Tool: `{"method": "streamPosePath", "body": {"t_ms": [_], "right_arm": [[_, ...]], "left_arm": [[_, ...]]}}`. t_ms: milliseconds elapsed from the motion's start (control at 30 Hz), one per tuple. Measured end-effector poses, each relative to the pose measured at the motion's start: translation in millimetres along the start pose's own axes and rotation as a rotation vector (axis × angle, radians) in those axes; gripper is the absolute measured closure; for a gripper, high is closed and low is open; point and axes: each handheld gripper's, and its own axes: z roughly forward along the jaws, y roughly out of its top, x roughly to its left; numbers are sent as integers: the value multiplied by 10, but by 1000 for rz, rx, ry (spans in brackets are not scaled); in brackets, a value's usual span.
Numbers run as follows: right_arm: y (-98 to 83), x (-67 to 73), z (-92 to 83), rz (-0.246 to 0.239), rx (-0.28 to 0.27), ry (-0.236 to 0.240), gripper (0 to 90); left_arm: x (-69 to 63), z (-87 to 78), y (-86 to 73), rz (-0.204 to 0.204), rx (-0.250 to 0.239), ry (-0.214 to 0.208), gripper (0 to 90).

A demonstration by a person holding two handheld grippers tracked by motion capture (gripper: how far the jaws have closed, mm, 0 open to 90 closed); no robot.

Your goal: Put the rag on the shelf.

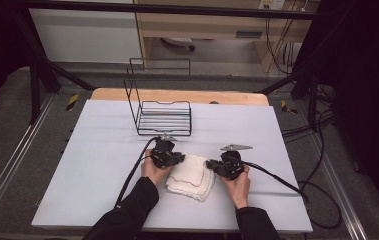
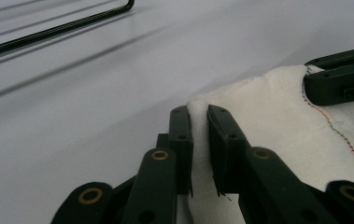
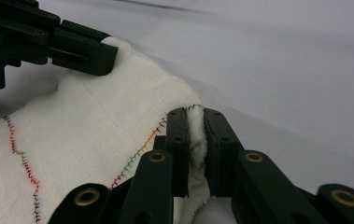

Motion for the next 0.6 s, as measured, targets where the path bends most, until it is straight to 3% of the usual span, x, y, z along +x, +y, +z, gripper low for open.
{"method": "streamPosePath", "body": {"t_ms": [267, 600], "right_arm": [[54, 32, -130, -5, -65, 37, 839], [121, 185, -314, -72, -159, 70, 839]], "left_arm": [[2, -162, -5, -13, -70, -28, 814], [-13, -473, -24, -9, -173, -62, 816]]}}
